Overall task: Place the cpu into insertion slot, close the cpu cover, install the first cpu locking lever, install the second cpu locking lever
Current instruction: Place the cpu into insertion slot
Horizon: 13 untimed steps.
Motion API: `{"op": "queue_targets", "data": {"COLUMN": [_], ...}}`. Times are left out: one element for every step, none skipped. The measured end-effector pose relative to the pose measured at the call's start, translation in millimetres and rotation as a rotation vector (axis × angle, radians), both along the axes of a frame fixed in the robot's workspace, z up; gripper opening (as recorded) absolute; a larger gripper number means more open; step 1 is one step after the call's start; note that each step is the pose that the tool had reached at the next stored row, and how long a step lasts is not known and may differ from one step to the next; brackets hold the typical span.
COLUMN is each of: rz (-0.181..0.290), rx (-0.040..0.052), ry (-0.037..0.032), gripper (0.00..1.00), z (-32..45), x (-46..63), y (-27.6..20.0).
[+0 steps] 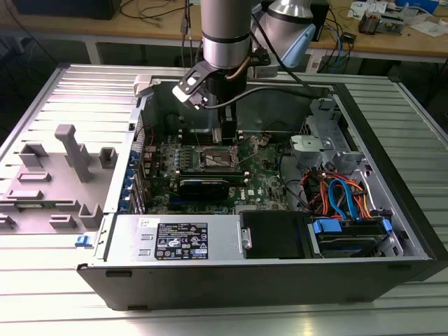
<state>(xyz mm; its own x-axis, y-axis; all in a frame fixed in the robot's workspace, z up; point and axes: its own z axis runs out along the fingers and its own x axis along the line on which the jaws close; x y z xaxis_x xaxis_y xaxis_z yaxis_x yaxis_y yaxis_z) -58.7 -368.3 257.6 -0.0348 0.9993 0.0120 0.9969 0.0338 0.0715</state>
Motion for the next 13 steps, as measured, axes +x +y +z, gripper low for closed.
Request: {"op": "queue_targets", "data": {"rz": [-0.01,-0.022,-0.027,-0.028,-0.028,-0.028,-0.028,-0.028,-0.028,-0.028,-0.028,-0.028,-0.028], "rx": [0.0,0.0,0.0,-0.0001,-0.0002,-0.0002,-0.0002,-0.0001,0.0,0.0,-0.0001,-0.0001,0.0], "ry": [0.0001,0.0001,0.0,0.0,0.0001,0.0001,0.0001,0.0,-0.0001,-0.0001,-0.0001,-0.0001,-0.0002], "gripper": [0.54,0.54,0.54,0.54,0.54,0.54,0.54,0.54,0.54,0.54,0.54,0.54,0.54], "z": [-2.6,-5.0,-6.8,-10.0,-12.5,-14.4,-17.8,-20.6,-22.5,-24.6,-26.6,-28.3,-31.2], "x": [-1.0,-1.4,-2.0,-4.1,-5.7,-6.8,-7.8,-8.4,-8.7,-9.0,-9.2,-9.4,-9.6], "y": [0.0,0.1,0.1,0.0,0.0,0.0,0.0,0.0,0.0,0.0,0.0,0.0,0.0]}}
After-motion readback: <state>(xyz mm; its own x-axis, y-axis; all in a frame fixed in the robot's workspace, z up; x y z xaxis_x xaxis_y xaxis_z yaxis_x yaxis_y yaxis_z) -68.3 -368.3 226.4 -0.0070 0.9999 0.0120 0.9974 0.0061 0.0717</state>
